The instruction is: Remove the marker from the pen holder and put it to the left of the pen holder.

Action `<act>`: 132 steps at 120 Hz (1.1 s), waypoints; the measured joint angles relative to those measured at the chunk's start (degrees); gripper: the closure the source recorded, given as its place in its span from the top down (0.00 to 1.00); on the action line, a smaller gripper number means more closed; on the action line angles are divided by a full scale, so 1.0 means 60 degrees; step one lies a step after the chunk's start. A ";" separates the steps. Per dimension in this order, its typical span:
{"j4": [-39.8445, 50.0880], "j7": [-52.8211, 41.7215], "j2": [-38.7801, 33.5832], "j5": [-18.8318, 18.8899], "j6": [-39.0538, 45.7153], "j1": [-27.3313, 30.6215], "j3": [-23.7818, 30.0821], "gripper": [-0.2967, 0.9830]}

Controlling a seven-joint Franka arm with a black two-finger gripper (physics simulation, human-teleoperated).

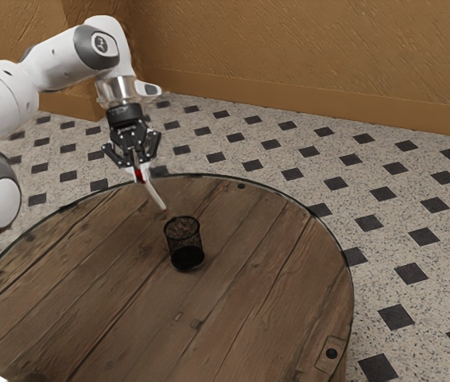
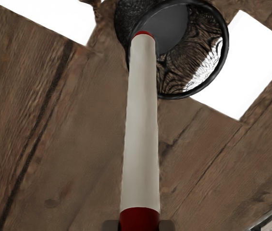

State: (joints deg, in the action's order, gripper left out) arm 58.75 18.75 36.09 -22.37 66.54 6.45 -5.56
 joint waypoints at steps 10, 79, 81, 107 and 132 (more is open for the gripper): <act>-0.0858 0.0012 0.1010 -0.0775 0.0028 0.0987 0.0082 0.22; 0.0915 -0.1142 0.2365 -0.2517 0.1999 0.4160 0.2757 0.23; 0.1138 -0.1225 0.2354 -0.2516 0.2089 0.4311 0.2891 0.23; 0.2376 -0.2407 0.2567 -0.2476 0.3119 0.5407 0.3887 0.28; 0.2673 -0.3269 0.2471 -0.1825 0.3435 0.5644 0.3799 0.58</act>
State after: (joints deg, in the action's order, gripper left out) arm 74.79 -0.86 50.91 -33.32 87.15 40.31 17.24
